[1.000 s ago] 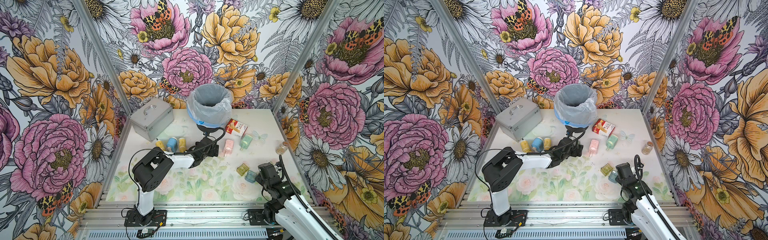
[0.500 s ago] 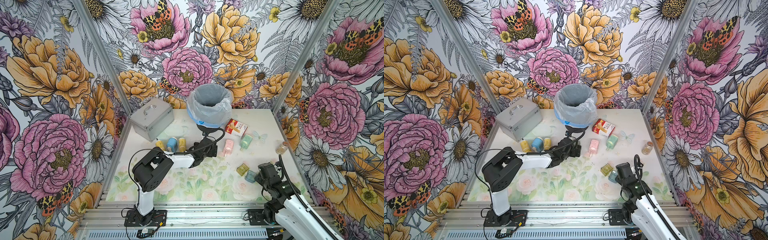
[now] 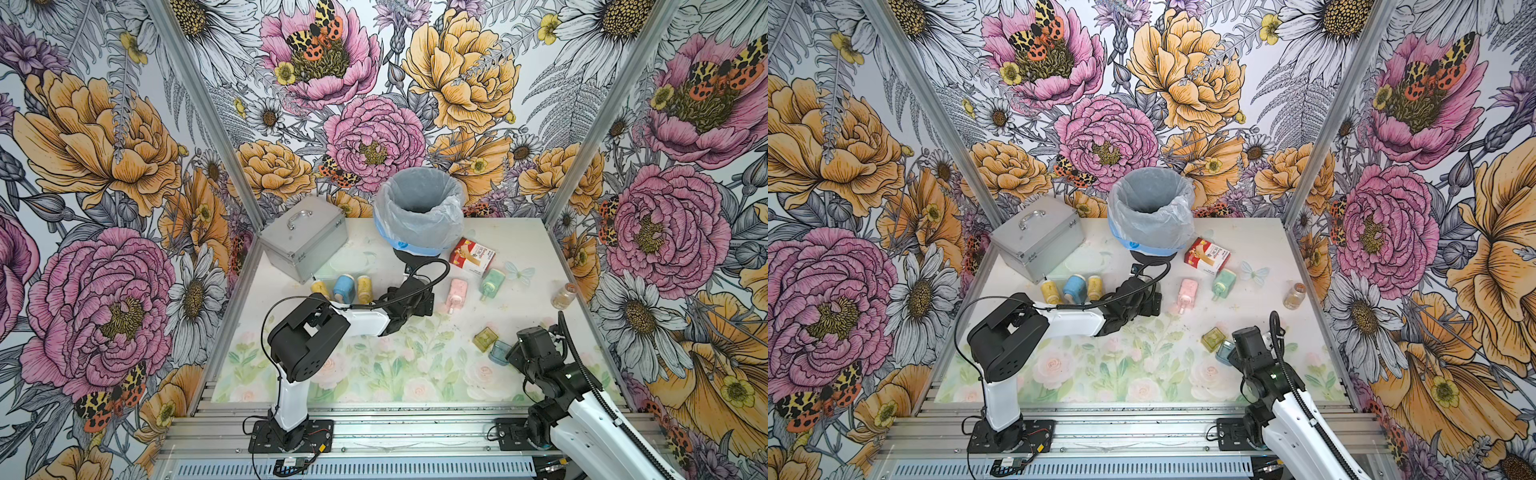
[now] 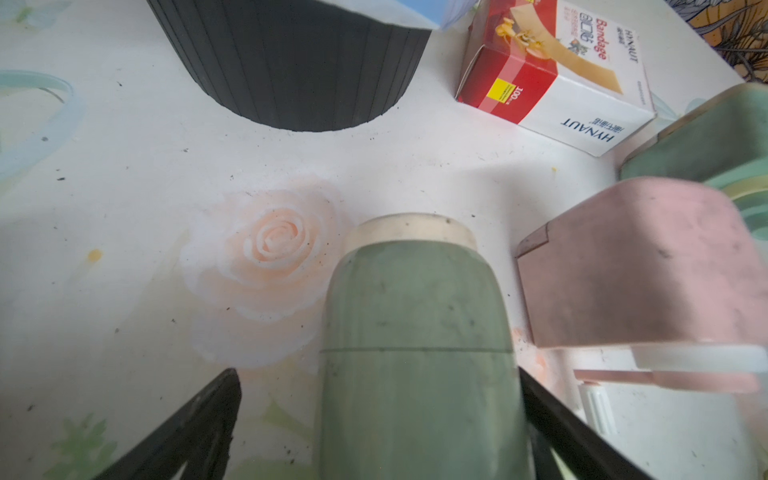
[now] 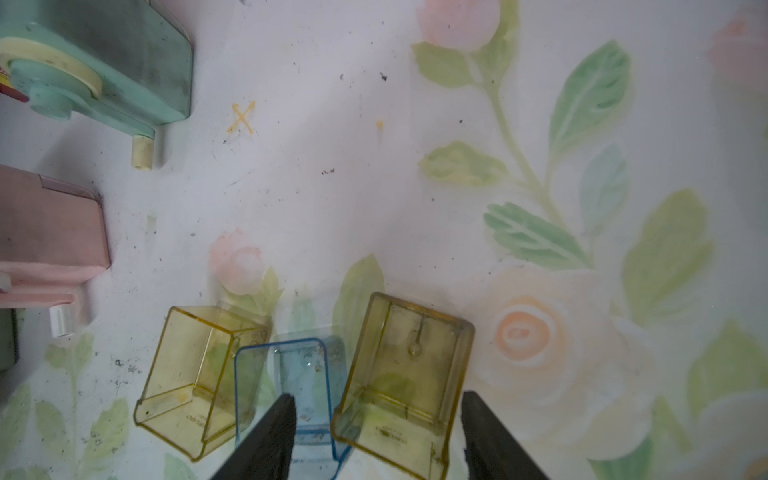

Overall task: Take out the pencil sharpener tray and clean the shavings
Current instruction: Place the container at the center of the board, then pick up the pencil sharpener from the center of the board.

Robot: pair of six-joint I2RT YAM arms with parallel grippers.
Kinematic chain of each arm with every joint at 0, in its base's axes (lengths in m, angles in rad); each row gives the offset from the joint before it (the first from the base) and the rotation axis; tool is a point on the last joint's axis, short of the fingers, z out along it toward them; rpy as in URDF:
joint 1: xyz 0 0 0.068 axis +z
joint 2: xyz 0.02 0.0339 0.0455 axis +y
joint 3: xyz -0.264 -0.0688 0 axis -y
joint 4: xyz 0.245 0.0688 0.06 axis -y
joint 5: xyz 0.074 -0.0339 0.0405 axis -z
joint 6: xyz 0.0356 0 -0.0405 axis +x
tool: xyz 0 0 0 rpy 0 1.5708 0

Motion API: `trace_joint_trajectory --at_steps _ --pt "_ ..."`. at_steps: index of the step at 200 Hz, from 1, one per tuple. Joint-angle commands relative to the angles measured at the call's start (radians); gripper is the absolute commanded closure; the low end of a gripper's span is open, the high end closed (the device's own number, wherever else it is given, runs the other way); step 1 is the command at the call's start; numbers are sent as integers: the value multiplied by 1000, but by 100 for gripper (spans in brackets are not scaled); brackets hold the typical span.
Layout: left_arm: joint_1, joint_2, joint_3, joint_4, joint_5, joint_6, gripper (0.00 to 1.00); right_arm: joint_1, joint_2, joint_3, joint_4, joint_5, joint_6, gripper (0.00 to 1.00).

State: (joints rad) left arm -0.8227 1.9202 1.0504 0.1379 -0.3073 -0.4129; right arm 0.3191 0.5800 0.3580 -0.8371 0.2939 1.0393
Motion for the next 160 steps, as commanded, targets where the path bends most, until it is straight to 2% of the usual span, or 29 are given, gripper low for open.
trace_joint_trajectory --at_steps 1,43,93,136,160 --pt "-1 22 31 6 -20 4 1 -4 -20 37 -5 19 -6 36" --pt "8 39 38 12 -36 17 2 -3 -44 76 -3 40 -42 36" --pt "18 70 62 29 -24 28 8 -4 -67 107 -3 63 -70 37" --pt "20 83 67 29 -9 28 15 -3 -64 146 12 83 -114 38" --pt "22 82 67 31 2 33 24 -4 -43 163 44 74 -143 38"
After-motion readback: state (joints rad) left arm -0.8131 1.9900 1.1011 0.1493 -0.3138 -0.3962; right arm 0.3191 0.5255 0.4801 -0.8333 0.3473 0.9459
